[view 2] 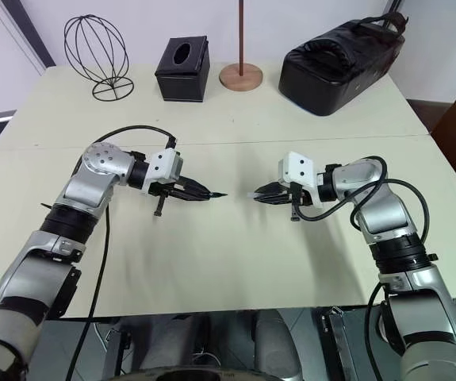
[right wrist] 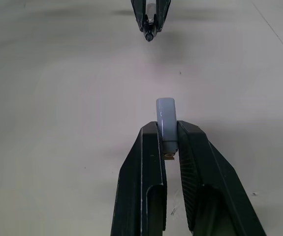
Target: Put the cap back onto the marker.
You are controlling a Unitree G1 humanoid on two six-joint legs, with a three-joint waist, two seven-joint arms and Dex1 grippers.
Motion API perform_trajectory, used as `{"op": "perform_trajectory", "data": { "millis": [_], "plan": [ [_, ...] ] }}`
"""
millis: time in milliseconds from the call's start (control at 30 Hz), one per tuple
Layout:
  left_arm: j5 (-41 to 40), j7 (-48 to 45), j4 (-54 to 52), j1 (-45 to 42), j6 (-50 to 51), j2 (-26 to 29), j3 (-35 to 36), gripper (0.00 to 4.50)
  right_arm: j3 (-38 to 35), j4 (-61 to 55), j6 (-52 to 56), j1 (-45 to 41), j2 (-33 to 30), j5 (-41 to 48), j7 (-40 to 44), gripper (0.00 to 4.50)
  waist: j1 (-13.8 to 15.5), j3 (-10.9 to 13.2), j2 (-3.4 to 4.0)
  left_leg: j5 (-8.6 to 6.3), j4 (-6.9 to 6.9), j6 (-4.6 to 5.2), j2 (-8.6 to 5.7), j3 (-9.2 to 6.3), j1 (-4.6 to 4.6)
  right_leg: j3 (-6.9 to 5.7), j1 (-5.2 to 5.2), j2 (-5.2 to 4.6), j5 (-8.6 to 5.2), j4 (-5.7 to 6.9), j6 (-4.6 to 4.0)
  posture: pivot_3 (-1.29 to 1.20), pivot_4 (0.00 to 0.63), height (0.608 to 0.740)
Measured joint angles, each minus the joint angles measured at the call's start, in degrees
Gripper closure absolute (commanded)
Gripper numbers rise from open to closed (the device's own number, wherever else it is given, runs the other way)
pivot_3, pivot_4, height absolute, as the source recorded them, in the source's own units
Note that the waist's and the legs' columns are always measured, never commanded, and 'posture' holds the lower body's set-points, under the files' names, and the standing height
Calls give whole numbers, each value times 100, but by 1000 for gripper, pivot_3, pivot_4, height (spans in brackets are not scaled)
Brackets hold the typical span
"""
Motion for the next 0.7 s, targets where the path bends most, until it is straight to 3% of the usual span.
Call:
{"op": "perform_trajectory", "data": {
  "millis": [700],
  "plan": [
    [101,126,-31,2,60,-241,-16,4500,133,-533,463,-1,253,221,-215,4453,22,0,0,0,0,0,0,-1,0,0,0,1,0,0,0,0,150,740]
  ]
}}
